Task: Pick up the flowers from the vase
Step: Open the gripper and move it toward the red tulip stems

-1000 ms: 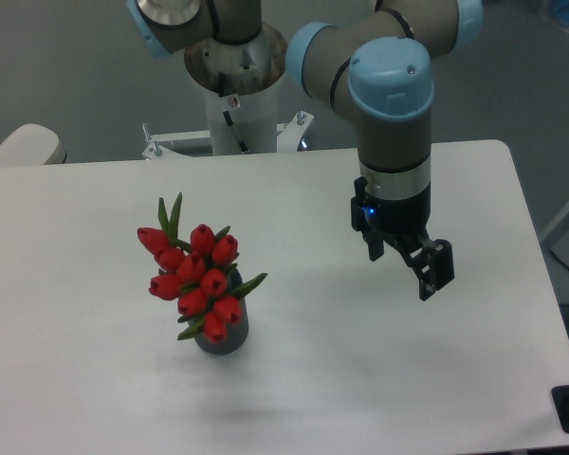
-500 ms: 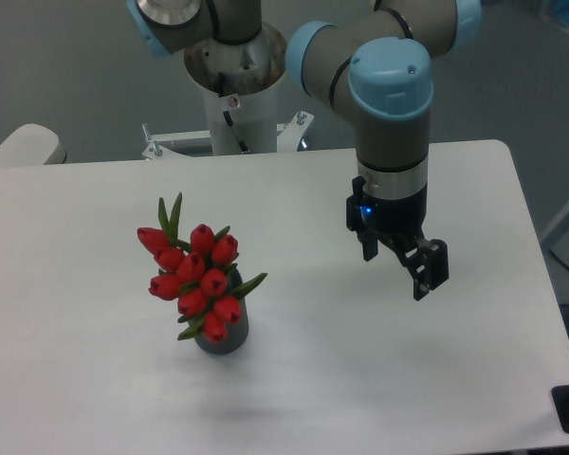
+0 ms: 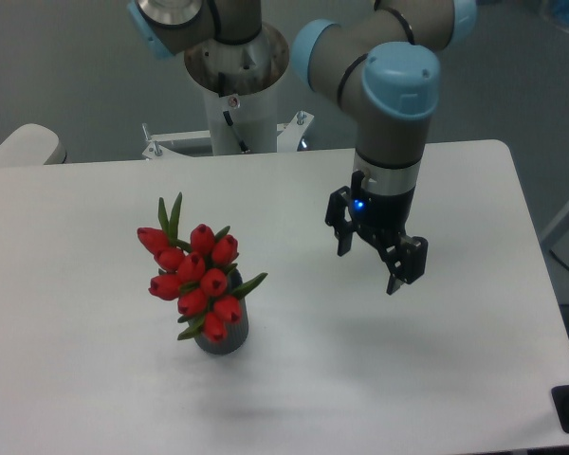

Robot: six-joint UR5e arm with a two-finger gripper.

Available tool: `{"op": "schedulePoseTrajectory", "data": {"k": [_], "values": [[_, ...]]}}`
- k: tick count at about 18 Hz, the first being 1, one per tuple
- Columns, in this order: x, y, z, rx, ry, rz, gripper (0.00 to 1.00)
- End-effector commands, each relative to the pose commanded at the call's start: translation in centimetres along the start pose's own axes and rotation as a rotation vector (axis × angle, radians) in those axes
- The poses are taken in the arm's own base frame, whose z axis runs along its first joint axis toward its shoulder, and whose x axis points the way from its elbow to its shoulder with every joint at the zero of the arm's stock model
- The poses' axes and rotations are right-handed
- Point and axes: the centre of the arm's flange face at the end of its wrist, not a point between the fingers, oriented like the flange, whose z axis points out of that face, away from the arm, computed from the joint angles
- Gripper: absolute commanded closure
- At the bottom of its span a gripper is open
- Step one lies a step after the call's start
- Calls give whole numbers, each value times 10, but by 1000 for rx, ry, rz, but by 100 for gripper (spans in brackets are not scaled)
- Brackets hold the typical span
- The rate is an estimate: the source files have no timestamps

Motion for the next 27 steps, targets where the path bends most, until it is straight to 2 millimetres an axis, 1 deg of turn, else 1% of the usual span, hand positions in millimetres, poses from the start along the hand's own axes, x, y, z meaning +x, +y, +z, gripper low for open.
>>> {"op": "schedulePoseTrajectory", "data": {"k": [1,6,10,14,15,17,19,21,25,27], "values": [[2,2,2,32,15,-30,0],[21,-8,22,257,119,-187,0],[32,-10,32,354,170,-224,0],[47,-10,40,379,200,-231,0],[48,-12,40,393,207,-234,0],[57,-15,47,402,221,-218,0],[66,-29,45,415,188,-165,0],[73,-39,50,432,185,-138,0],[77,-46,55,492,193,-112,0],[84,-49,63,495,189,-93,0]]}}
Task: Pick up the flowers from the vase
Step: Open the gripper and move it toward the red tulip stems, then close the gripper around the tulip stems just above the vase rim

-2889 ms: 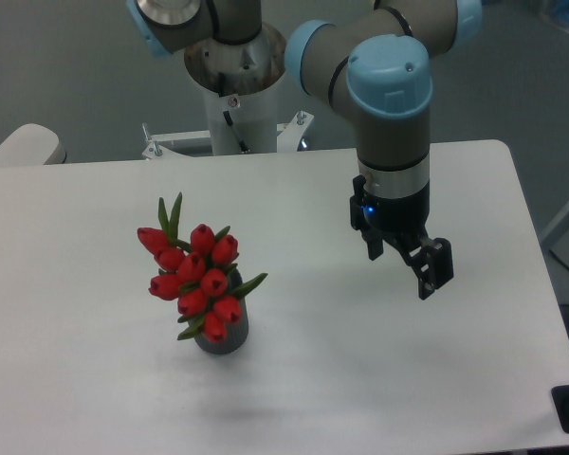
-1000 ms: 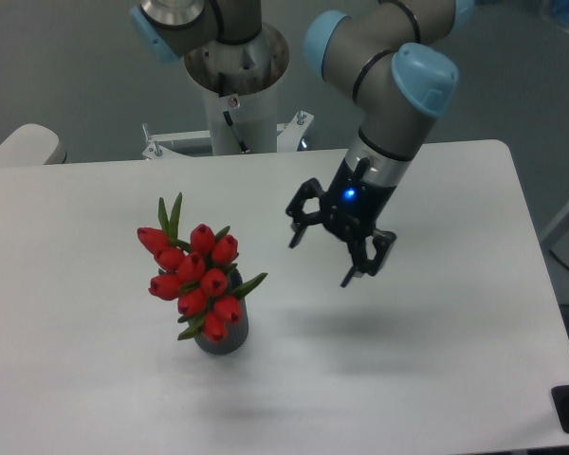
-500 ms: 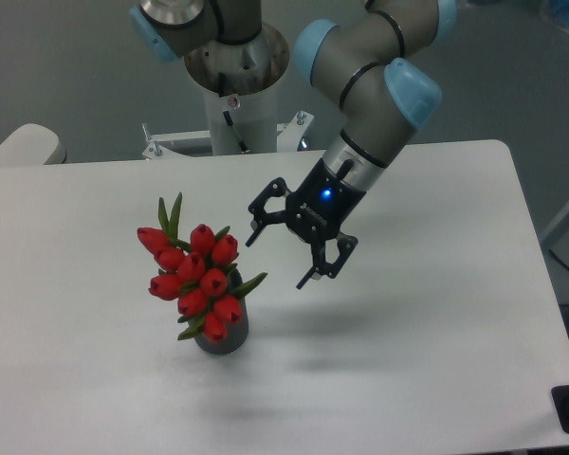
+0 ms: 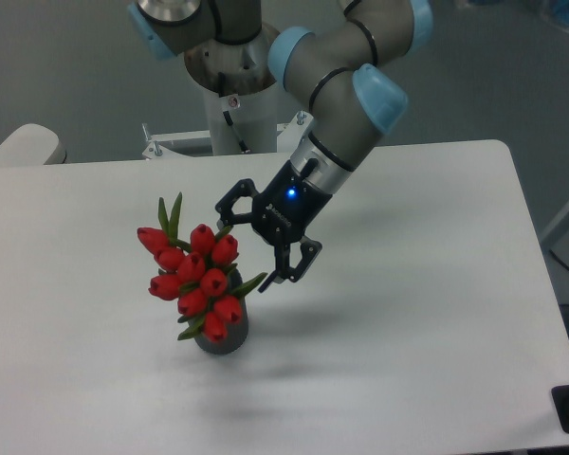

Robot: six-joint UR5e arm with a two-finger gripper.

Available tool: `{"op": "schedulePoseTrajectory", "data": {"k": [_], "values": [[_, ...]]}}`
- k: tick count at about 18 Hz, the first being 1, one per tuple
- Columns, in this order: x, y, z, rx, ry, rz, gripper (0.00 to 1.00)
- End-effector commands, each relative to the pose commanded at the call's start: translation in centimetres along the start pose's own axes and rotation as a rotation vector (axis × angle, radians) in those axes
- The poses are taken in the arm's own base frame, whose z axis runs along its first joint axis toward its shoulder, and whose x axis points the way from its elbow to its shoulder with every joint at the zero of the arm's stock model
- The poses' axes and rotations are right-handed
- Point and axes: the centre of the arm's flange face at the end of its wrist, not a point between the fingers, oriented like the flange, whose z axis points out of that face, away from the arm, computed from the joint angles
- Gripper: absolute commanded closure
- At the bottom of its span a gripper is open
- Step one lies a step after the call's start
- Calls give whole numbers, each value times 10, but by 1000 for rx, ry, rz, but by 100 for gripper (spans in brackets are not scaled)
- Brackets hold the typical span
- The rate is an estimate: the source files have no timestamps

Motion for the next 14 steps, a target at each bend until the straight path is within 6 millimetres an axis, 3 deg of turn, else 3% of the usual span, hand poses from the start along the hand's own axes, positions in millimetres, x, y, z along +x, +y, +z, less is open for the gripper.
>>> {"op": "schedulePoseTrajectory", "data": {"k": [14], "values": [[11,-3,42,5,33,72,0]]}}
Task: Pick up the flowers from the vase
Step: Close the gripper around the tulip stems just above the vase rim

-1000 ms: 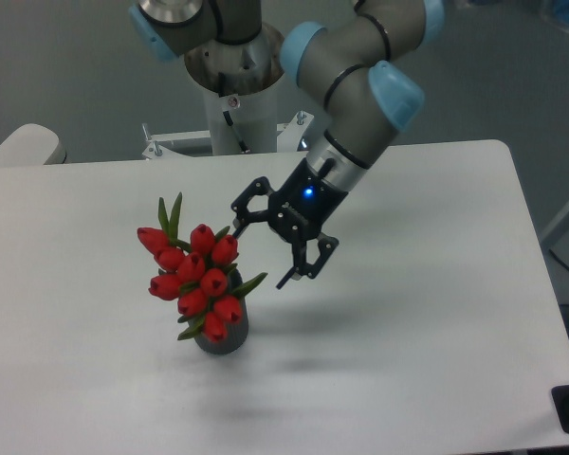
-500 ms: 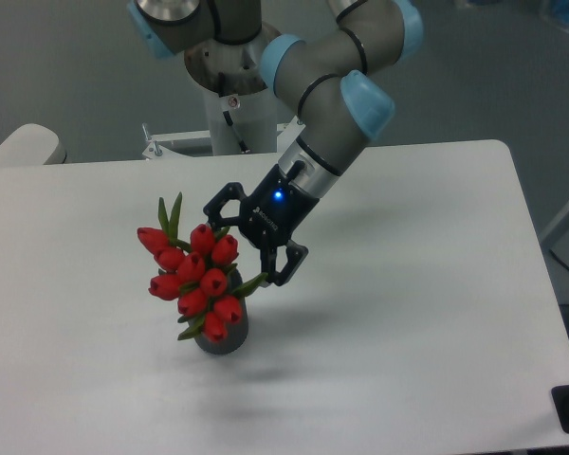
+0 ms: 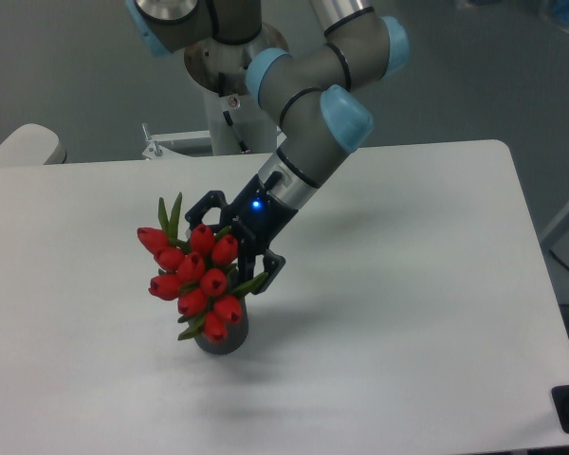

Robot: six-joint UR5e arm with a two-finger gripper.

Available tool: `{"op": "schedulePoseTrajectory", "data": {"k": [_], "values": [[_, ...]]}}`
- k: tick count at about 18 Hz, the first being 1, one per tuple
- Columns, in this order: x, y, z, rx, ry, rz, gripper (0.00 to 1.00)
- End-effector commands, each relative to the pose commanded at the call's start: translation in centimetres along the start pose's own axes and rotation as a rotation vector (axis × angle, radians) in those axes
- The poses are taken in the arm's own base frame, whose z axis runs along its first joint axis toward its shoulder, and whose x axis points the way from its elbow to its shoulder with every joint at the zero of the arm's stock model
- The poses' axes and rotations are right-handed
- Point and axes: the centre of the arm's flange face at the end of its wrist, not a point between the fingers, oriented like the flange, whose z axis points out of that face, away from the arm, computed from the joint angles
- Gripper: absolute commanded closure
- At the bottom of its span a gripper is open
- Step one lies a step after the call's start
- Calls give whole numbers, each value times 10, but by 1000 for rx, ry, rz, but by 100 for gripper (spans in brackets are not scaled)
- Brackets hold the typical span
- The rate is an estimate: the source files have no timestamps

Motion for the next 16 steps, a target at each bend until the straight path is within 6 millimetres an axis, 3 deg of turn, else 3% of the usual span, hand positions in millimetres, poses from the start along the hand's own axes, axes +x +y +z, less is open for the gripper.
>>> {"op": "schedulePoseTrajectory", "data": {"k": [2,4,6,10,16], "values": [[-2,2,2,1,-2,2,0],[-3,2,0,3,-5,-1,15],[-4,0,-2,5,-9,6,38],[-7,-1,-7,34,-10,2,59],[-8,-1,-11,44,-13,0,67]]}}
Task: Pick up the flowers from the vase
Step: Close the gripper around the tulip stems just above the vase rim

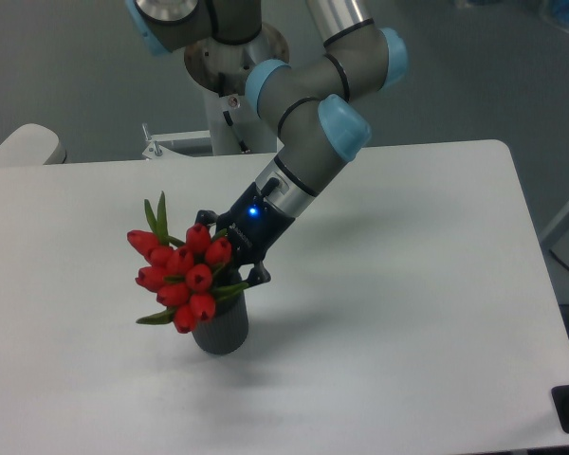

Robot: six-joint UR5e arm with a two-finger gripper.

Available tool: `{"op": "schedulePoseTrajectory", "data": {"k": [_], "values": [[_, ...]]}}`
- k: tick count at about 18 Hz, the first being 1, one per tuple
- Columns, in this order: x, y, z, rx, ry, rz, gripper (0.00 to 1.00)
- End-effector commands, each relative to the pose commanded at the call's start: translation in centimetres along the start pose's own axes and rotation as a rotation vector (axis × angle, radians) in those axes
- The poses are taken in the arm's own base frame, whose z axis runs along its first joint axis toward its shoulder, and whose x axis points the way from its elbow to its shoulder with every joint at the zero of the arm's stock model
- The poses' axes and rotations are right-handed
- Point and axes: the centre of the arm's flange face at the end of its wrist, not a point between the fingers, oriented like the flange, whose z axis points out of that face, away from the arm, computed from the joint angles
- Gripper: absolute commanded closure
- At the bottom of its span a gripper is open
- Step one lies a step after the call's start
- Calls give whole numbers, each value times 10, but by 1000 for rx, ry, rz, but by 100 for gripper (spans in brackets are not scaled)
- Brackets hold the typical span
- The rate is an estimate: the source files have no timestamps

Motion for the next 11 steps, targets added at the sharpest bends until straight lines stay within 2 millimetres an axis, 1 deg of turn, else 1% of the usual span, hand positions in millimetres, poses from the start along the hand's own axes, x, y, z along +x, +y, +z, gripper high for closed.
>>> {"op": "schedulePoseTrajectory", "data": {"k": [3,6,7,9,11], "values": [[-1,-1,-3,1,-5,-4,69],[-3,-2,-10,8,-16,-12,69],[-5,-4,-15,14,-25,-22,69],[-3,-13,-22,36,-31,-45,68],[0,-25,-34,48,-50,-62,68]]}}
